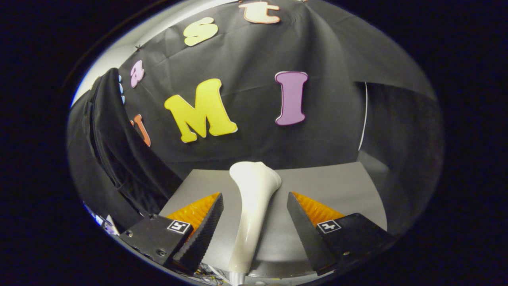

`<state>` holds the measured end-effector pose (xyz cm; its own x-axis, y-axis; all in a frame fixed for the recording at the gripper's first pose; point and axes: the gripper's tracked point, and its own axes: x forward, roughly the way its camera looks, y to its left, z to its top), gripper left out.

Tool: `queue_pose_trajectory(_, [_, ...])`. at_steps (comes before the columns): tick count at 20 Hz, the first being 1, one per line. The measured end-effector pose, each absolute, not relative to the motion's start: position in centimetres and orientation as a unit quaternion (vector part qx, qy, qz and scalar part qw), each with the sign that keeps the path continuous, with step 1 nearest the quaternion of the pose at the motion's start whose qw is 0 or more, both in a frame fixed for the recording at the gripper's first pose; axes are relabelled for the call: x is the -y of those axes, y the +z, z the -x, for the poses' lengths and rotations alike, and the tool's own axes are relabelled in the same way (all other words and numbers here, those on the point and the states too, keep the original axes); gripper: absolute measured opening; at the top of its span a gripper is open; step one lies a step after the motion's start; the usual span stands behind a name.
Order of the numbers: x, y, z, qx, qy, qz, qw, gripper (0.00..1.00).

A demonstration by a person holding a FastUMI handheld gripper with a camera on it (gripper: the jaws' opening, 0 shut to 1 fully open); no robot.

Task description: Iron the clothes twice with a garment steamer, once on the left side and once on the right side.

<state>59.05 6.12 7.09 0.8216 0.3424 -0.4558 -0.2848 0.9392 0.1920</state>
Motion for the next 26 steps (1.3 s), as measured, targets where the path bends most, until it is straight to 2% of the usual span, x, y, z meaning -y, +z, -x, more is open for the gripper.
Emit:
queue_pose_trajectory(8, [-7.3, 3.4, -61.2, -0.331, 0.185, -0.091, 0.921, 0.96])
queue_pose_trajectory(12, [-8.3, 2.1, -61.3, -0.366, 0.195, -0.116, 0.903, 0.89])
queue_pose_trajectory(13, [-8.6, 1.9, -61.2, -0.373, 0.199, -0.124, 0.898, 0.84])
queue_pose_trajectory(20, [-9.5, 0.7, -61.1, -0.406, 0.209, -0.165, 0.874, 0.68])
queue_pose_trajectory(23, [-9.0, 0.4, -60.6, -0.413, 0.211, -0.170, 0.869, 0.52])
queue_pose_trajectory(26, [-8.8, 0.5, -60.6, -0.414, 0.216, -0.170, 0.868, 0.48])
